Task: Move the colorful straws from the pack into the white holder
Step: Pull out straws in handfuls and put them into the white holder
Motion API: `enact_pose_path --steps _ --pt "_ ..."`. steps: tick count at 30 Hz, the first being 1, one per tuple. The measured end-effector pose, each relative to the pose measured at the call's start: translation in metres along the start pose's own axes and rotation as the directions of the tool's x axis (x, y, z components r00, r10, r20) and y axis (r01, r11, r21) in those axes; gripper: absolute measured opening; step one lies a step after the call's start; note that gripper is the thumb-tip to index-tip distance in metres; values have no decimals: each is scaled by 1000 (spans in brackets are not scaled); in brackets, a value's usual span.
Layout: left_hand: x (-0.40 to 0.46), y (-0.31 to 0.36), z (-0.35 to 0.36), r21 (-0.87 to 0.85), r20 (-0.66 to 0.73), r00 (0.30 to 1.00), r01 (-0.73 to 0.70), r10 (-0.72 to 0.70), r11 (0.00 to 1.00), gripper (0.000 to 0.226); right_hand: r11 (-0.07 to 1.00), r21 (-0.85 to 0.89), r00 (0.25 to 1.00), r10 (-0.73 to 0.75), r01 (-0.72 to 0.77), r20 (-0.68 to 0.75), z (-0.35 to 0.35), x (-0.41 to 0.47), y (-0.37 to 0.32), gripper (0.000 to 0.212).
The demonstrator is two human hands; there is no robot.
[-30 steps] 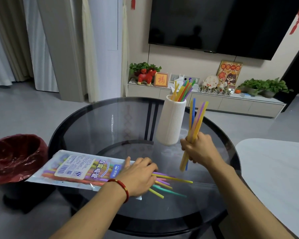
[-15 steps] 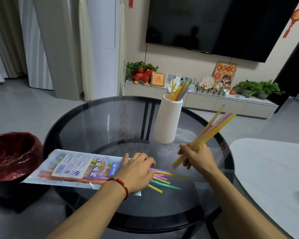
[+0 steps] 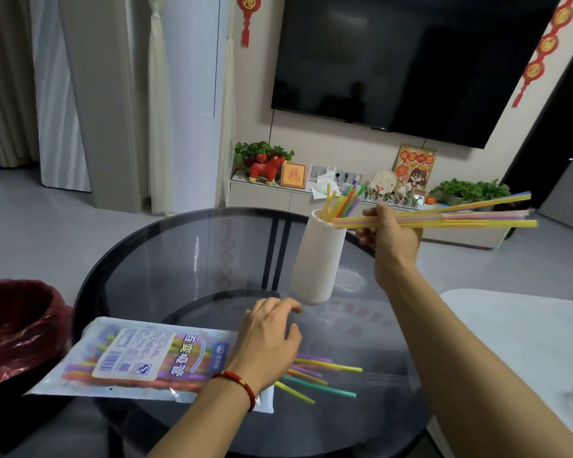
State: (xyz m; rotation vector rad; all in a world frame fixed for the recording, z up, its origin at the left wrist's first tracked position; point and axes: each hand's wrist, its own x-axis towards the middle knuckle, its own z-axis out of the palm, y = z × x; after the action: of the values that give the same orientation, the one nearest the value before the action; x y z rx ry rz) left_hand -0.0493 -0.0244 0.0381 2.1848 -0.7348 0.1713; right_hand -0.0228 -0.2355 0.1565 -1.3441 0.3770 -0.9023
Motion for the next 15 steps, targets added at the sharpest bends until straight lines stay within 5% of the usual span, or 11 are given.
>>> enact_pose_path --steps 6,9,15 --pt "1 -1 -1 13 11 1000 20 -20 1000 29 968 -207 989 -148 142 -17 31 20 -8 30" --pt "2 0 -1 46 29 999 31 -32 998 34 866 -451 974 -224 215 34 46 29 -9 30" --pt "2 -4 -1 171 102 992 58 -76 984 41 719 -679 987 -59 147 152 63 35 -12 27"
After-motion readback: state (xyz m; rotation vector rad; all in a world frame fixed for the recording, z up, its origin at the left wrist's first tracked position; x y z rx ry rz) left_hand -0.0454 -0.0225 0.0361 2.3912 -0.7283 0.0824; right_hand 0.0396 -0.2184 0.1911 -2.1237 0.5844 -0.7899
